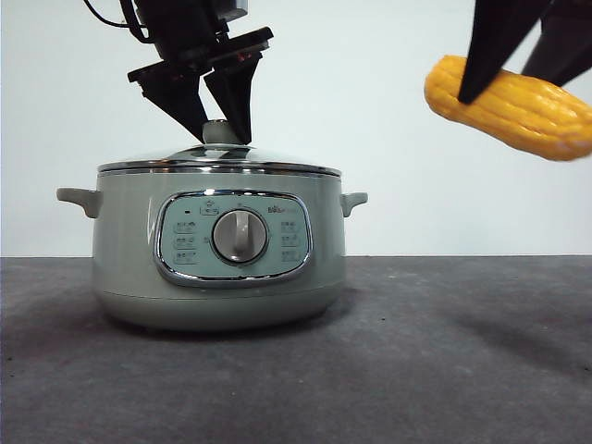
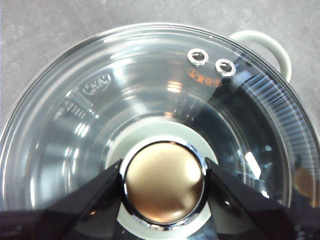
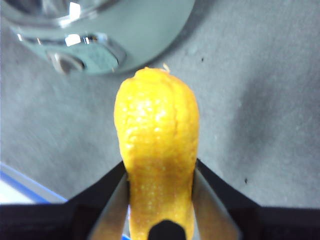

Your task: Pick up the corn,open the lid,put the corn in the pot,close the lid

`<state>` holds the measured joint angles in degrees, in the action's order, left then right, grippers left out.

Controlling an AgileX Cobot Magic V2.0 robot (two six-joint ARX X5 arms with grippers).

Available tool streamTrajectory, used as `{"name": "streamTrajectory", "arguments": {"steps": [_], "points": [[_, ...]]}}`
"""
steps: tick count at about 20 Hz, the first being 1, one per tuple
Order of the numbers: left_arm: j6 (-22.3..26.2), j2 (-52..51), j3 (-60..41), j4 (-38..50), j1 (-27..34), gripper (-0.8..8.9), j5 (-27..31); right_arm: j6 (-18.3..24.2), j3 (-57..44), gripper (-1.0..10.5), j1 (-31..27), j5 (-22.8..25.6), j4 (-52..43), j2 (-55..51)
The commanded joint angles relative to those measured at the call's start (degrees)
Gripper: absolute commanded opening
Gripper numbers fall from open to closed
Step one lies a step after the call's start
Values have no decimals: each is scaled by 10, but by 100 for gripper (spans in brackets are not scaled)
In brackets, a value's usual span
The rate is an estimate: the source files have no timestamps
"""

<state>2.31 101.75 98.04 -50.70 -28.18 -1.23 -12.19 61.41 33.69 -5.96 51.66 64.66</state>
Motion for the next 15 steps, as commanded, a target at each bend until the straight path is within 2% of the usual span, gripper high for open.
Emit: {"name": "streamTrajectory", "arguments": {"steps": [1,3,8,10,15], "points": [[10,-38,0,6,2,-9,0,-13,35,-12,1,0,-7,22],[10,-62,0,6,6,-9,0,-13,78,-12,1,-8,-4,50],[26,-134,0,-6,40,-9,43,-11,225,-12,1,-39,3,166],[34,-164,0,-24,70,-9,43,-5,296,-12,4,-60,10,229],[42,-217,0,-63,166,-9,42,13,450,-12,25,-60,24,389]]}}
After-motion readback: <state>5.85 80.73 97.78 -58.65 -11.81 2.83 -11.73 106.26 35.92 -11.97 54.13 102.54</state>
